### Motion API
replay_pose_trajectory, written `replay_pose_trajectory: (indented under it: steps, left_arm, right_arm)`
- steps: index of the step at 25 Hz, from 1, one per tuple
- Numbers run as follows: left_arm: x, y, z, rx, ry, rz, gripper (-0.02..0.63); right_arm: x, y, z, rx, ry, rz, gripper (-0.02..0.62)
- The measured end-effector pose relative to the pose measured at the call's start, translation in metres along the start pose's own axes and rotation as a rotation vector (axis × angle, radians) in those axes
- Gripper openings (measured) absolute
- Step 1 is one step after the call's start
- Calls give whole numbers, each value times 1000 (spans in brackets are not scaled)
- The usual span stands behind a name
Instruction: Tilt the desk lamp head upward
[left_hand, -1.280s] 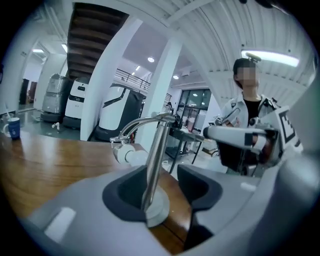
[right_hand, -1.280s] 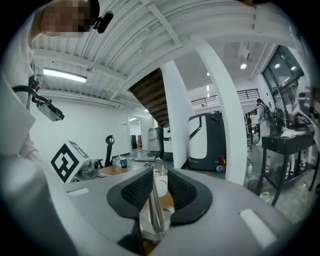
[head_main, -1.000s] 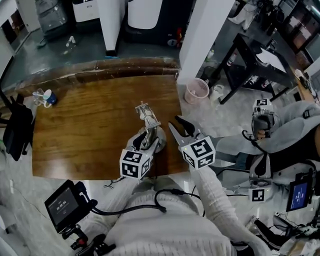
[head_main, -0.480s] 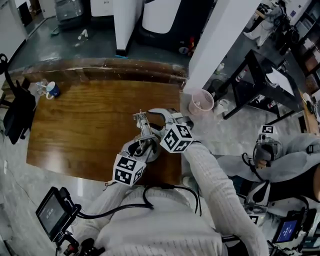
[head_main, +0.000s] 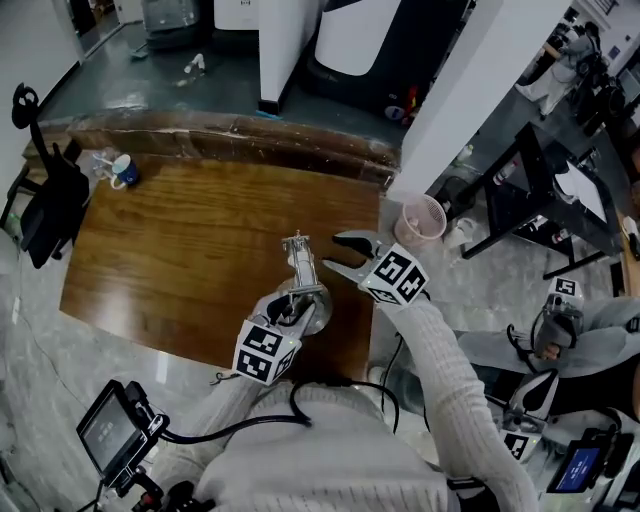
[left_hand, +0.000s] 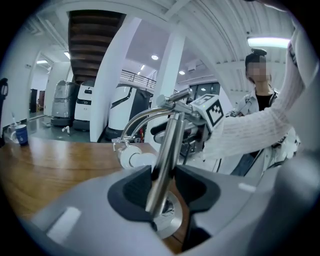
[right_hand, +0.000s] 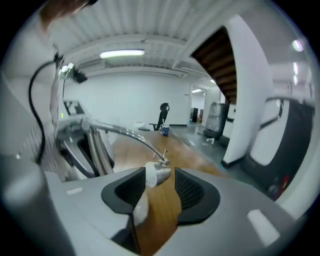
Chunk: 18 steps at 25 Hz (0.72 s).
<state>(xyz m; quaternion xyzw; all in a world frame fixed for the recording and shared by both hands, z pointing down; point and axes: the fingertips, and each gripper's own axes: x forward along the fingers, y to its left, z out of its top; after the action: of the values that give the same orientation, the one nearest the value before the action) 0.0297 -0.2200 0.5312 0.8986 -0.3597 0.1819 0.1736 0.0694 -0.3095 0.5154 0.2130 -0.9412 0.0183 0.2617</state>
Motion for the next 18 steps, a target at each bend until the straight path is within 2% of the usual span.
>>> replay_pose_trajectory:
  steps: [4, 6, 8, 12, 15, 16, 18]
  left_arm:
    - [-3, 1, 1, -3, -3, 7, 146]
    - [-4, 1, 0, -4, -5, 12, 146]
    - [-4, 2, 0, 1, -4, 16, 146]
    - [-2, 3, 0, 4, -5, 22, 146]
    - [-2, 3, 0, 4, -5, 24, 146]
    - [-3, 3, 0, 3, -4, 24, 146]
    - [-4, 5, -1, 4, -3, 25, 146]
  right_arm:
    - [-16, 13, 27, 519, -121, 320, 184]
    - [-19, 20, 47, 710, -193, 473, 203]
    - [-12, 24, 59, 838, -217, 572, 211]
    - [5, 33, 60, 1048, -199, 734, 232]
    - [16, 34, 48, 1168, -152, 797, 224]
    - [21, 35, 46, 1201, -129, 811, 244]
    - [35, 32, 45, 1270, -106, 811, 245]
